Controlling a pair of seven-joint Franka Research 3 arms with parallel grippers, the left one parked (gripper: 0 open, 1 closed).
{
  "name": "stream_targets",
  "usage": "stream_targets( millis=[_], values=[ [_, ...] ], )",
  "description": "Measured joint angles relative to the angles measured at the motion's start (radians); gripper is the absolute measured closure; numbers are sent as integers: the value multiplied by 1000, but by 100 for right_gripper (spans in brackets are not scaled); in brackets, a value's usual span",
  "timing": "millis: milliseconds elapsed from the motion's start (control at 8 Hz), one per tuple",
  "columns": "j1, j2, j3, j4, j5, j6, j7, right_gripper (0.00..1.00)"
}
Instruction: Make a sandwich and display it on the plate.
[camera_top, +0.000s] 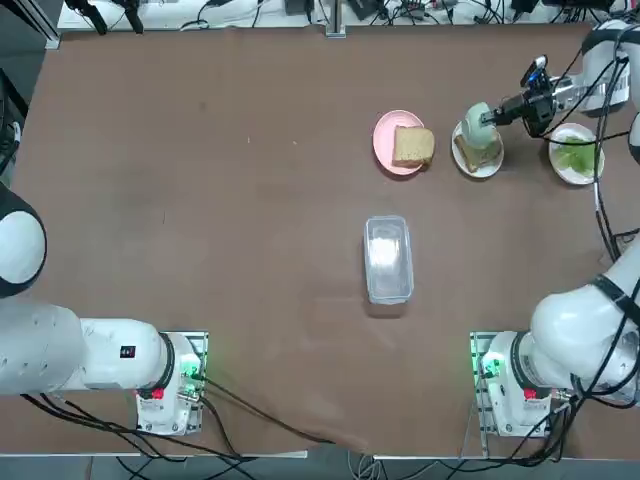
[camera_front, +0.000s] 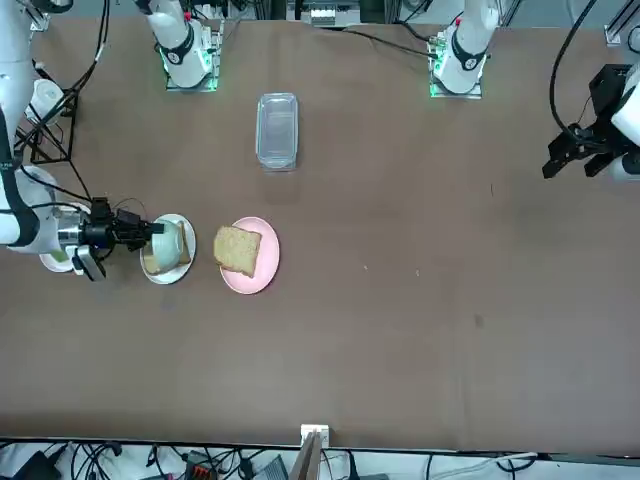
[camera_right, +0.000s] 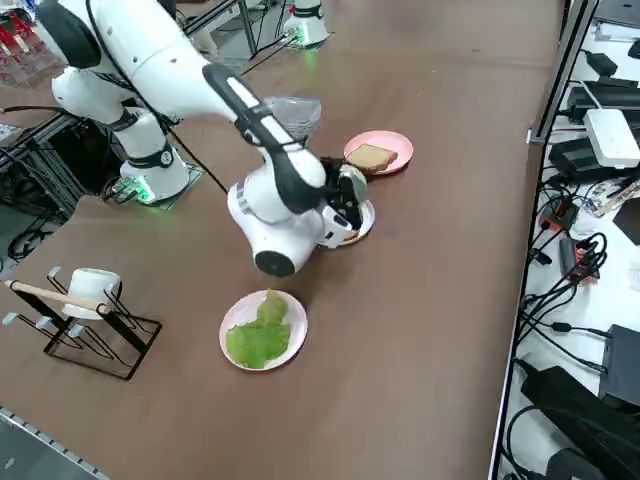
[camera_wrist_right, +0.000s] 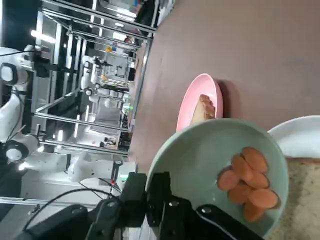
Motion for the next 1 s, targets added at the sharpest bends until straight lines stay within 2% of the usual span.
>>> stream_targets(
  millis=[500,1000],
  values=[
    [-49,7,0,1,8,-33,-56,96],
    [-61,68,0,1,59,-62,-144,96]
  ],
)
